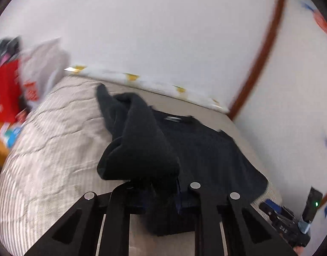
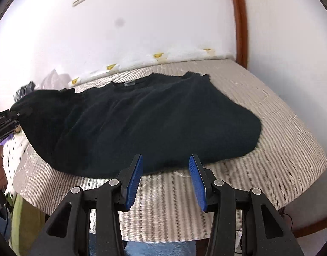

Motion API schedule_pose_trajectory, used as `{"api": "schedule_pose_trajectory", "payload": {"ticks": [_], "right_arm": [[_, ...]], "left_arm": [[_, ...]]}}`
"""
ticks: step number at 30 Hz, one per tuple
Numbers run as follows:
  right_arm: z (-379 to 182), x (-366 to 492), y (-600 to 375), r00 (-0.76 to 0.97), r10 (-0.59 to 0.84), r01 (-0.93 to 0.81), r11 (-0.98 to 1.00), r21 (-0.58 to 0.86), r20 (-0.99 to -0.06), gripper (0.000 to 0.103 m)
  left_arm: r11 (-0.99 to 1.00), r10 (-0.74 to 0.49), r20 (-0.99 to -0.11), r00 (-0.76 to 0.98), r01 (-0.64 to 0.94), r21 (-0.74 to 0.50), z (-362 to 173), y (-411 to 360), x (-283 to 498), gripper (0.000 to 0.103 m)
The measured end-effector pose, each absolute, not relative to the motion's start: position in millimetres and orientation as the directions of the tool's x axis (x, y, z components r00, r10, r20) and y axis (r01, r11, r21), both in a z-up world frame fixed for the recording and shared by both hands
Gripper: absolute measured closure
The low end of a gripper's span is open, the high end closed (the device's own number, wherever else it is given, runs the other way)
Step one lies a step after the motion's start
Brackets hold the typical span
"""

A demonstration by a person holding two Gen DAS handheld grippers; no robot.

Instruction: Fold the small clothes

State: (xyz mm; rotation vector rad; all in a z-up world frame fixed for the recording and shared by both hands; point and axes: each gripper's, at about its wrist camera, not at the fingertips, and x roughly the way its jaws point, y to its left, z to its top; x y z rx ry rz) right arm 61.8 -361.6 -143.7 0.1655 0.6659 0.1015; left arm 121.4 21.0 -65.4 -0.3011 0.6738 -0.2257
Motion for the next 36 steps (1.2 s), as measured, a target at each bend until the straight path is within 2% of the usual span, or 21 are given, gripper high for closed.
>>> {"api": "schedule_pose_trajectory", "payload": {"ticks": [5, 12, 15, 17, 19, 21, 22, 23, 26, 31, 36], "right_arm": [[-145, 56, -382, 0.784, 0.142, 0.000, 0.974, 0.229, -0.604, 0.058], [-140, 51, -393, 0.785, 0.121, 0.016, 0.977, 0.215, -0.608, 0.058], [-137, 54, -393, 0.786, 0.129, 0.015, 0.974, 0.228, -0.605, 0.058], [-134, 58, -387, 0.782, 0.143, 0.002, 0.973, 0.231, -0.607, 0.058], [-129, 63, -375, 0.778, 0.153, -0.020, 0.975, 0.219, -0.610, 0.057], [-122, 67, -363, 0.777, 0.177, -0.053, 0.975, 0.217, -0.604, 0.053], [-117, 69, -355, 0.777, 0.203, -0.082, 0.971, 0.224, -0.595, 0.048], [-113, 72, -346, 0.778, 0.231, -0.111, 0.966, 0.234, -0.584, 0.044], [-106, 84, -319, 0.770, 0.324, -0.198, 0.940, 0.276, -0.550, 0.033], [-116, 117, -291, 0.728, 0.408, -0.211, 0.898, 0.386, -0.551, 0.031], [-142, 157, -269, 0.678, 0.404, -0.167, 0.898, 0.407, -0.613, 0.031]], "left_arm": [[0.924, -0.380, -0.620, 0.686, 0.251, -0.289, -72, -46, 139, 0.087], [0.920, -0.388, -0.697, 0.603, 0.301, -0.252, -104, -90, 155, 0.086], [0.914, -0.394, -0.703, 0.593, 0.332, -0.232, -103, -91, 148, 0.083], [0.888, -0.446, -0.684, 0.577, 0.378, -0.261, -97, -87, 140, 0.074], [0.859, -0.500, -0.663, 0.558, 0.417, -0.296, -89, -73, 131, 0.074], [0.874, -0.473, -0.656, 0.588, 0.405, -0.268, -83, -59, 122, 0.068], [0.885, -0.453, -0.656, 0.604, 0.392, -0.250, -82, -51, 118, 0.058], [0.892, -0.442, -0.656, 0.613, 0.381, -0.244, -82, -43, 116, 0.052], [0.918, -0.389, -0.665, 0.638, 0.327, -0.224, -91, -13, 106, 0.048], [0.932, -0.362, -0.698, 0.619, 0.260, -0.252, -118, 23, 92, 0.038], [0.927, -0.376, -0.720, 0.584, 0.239, -0.290, -143, 28, 91, 0.036]]}}
